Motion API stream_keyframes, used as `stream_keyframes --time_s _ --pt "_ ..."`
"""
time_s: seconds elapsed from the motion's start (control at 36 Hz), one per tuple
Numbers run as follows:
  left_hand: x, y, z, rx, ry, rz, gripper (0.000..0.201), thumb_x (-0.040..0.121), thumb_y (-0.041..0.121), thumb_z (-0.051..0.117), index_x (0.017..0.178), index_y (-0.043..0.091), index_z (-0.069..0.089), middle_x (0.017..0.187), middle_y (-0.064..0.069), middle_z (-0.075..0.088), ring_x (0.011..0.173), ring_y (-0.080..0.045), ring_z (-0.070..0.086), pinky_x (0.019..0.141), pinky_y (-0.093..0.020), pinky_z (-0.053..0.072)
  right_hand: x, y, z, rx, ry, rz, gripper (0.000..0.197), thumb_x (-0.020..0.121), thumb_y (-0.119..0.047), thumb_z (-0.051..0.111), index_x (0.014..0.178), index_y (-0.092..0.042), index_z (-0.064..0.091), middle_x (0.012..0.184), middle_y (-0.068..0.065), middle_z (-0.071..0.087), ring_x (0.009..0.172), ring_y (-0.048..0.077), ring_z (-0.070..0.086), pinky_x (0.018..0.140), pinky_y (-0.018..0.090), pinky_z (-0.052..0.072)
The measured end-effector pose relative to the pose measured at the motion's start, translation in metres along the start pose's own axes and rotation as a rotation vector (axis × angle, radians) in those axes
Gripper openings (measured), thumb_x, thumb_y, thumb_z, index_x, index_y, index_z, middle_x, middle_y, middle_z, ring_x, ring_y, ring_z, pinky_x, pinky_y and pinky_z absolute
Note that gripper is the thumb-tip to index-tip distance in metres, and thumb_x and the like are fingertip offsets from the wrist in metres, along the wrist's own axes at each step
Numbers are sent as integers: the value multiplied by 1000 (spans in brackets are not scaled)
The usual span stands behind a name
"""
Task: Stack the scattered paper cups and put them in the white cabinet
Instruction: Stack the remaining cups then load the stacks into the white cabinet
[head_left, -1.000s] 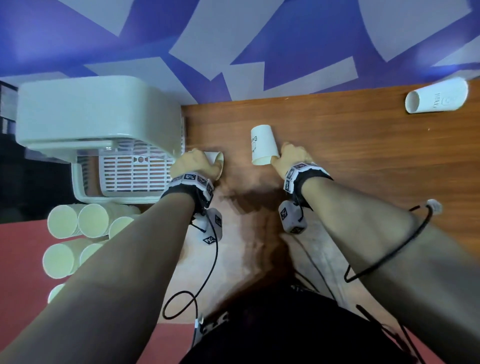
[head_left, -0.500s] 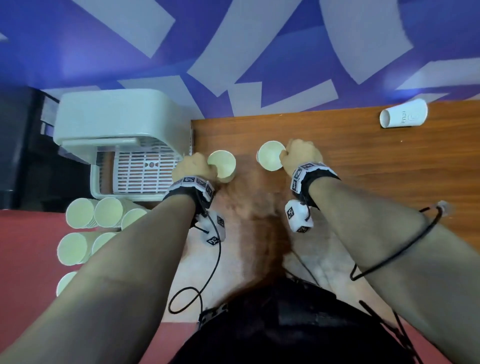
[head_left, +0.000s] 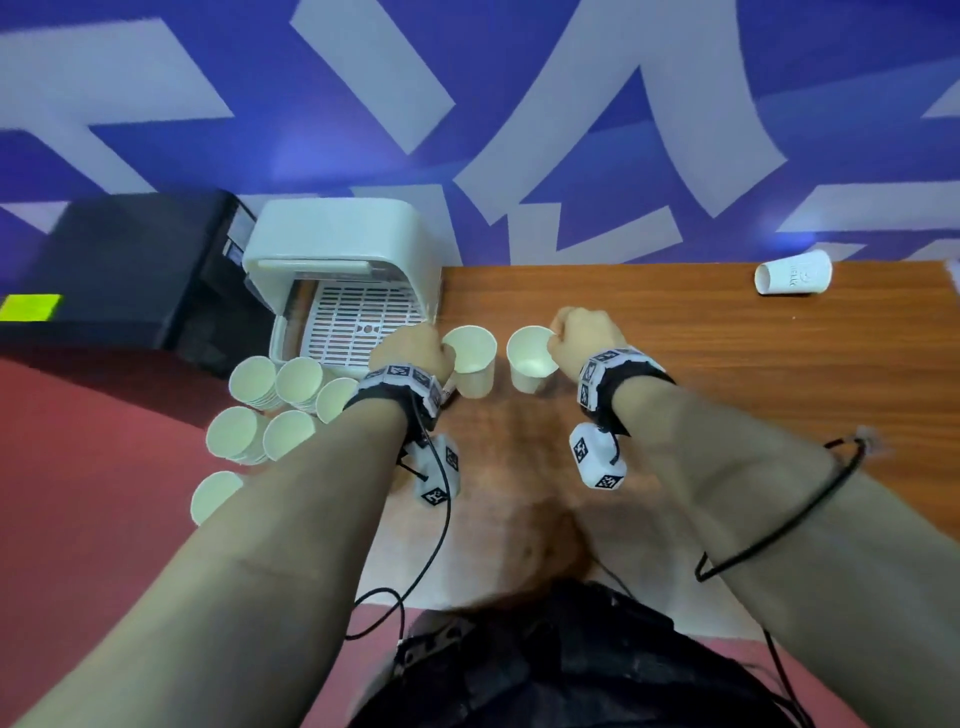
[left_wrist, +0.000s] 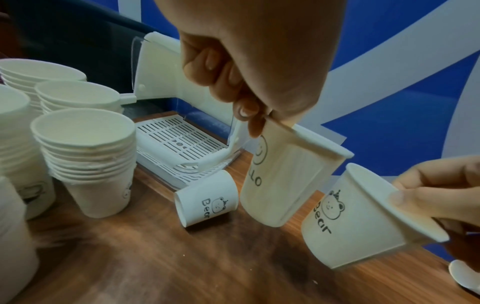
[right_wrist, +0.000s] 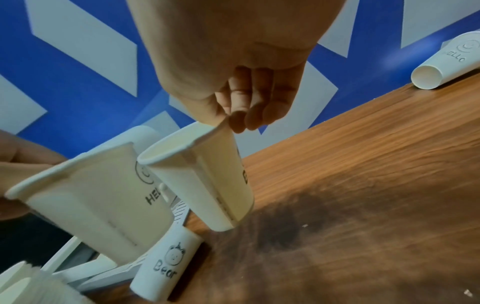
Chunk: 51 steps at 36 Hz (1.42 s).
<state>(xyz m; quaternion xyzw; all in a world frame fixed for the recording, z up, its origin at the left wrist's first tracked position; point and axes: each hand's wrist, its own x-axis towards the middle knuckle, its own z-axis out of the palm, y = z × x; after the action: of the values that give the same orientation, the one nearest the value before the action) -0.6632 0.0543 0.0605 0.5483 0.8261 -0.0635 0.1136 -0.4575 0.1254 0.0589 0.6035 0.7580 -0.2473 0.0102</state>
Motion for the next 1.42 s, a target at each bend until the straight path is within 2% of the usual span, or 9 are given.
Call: stream_keyframes --time_s 0.22,0.33,0.61,0.69,0.81,0.89,1.03,1.25,1.42 --pt "-12 -42 -10 -109 78 16 32 93 30 41 73 10 56 67 -6 55 61 -25 53 56 -28 38 -29 -43 2 -24 77 57 25 90 -13 46 101 -12 68 91 15 69 78 32 65 62 30 53" --pt "-13 -76 -19 -135 113 87 32 96 31 39 75 13 54 75 -7 57 69 -28 56 60 -30 39 -43 -72 10 8 156 120 27 92 -12 44 100 -10 70 91 16 69 78 33 64 62 30 51" --pt "-36 -200 -28 -190 68 201 30 96 30 39 79 10 54 77 -8 56 66 -25 52 65 -32 39 -102 -177 81 96 235 220 28 95 -14 41 108 -10 66 98 18 67 77 32 58 66 32 50" --pt "-49 -236 -30 -188 52 178 31 96 33 39 84 10 57 72 -5 51 62 -22 49 63 -31 39 -119 -206 97 115 240 214 25 95 -17 45 105 -10 67 97 18 67 76 32 58 67 34 51" --pt "-61 -276 -29 -189 40 135 33 94 36 39 89 11 60 86 -9 60 75 -29 58 66 -32 46 -134 -237 110 101 231 186 23 95 -17 46 101 -8 67 94 18 68 72 32 57 60 30 46" --pt "-72 -301 -26 -203 50 90 31 93 35 40 84 11 57 82 -8 60 66 -25 56 61 -30 43 -142 -255 117 121 238 155 22 95 -15 46 101 -10 67 94 16 67 69 28 55 56 25 39" --pt "-90 -331 -20 -252 48 10 28 90 33 41 80 11 56 76 -6 58 59 -20 52 57 -28 40 -147 -281 131 140 210 103 25 95 -15 45 105 -8 66 103 17 65 86 34 62 74 35 53" --pt "-116 -356 -2 -278 4 -42 29 87 36 42 74 14 56 75 -7 61 63 -24 58 60 -29 45 -155 -297 156 91 134 68 26 97 -15 43 110 -6 63 102 19 67 92 37 64 79 38 54" --pt "-131 -364 14 -287 -48 -55 27 85 34 43 76 13 58 76 -8 60 65 -28 58 63 -31 47 -167 -295 173 68 139 50 23 95 -19 43 100 -6 63 90 17 65 78 34 61 62 34 48"
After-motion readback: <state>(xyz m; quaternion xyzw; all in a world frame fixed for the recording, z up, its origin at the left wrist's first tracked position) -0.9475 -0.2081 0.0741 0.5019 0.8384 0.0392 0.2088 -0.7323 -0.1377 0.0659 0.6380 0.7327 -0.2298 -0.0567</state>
